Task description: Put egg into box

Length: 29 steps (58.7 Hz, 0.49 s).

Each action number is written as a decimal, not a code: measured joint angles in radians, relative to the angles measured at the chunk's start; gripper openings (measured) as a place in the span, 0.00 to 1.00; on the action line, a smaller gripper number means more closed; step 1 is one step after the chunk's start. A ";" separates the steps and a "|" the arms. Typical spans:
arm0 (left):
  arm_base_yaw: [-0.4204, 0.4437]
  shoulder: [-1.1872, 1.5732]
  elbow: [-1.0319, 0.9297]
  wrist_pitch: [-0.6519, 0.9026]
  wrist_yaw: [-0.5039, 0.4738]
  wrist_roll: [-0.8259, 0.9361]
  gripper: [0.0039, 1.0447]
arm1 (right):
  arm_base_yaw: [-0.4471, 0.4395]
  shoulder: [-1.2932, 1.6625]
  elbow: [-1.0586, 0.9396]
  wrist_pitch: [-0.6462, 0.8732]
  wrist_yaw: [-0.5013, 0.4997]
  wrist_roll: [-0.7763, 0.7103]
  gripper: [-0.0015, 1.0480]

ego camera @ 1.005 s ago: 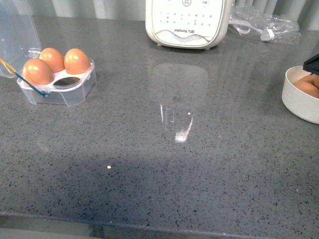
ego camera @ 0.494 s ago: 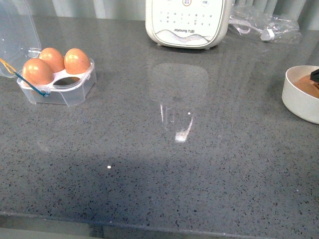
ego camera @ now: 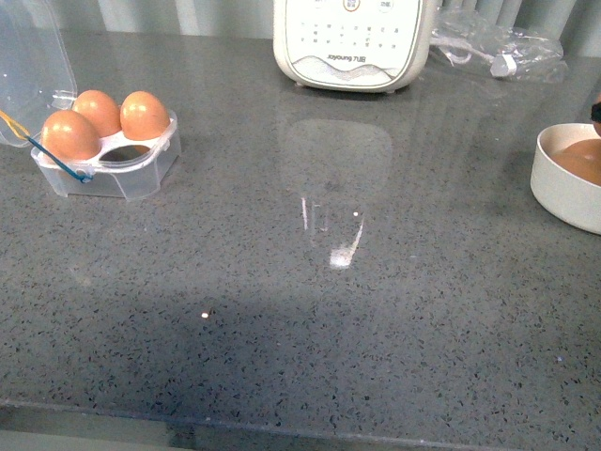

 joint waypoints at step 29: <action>0.000 0.000 0.000 0.000 0.000 0.000 0.94 | 0.469 0.216 0.359 -0.003 -0.084 0.158 0.39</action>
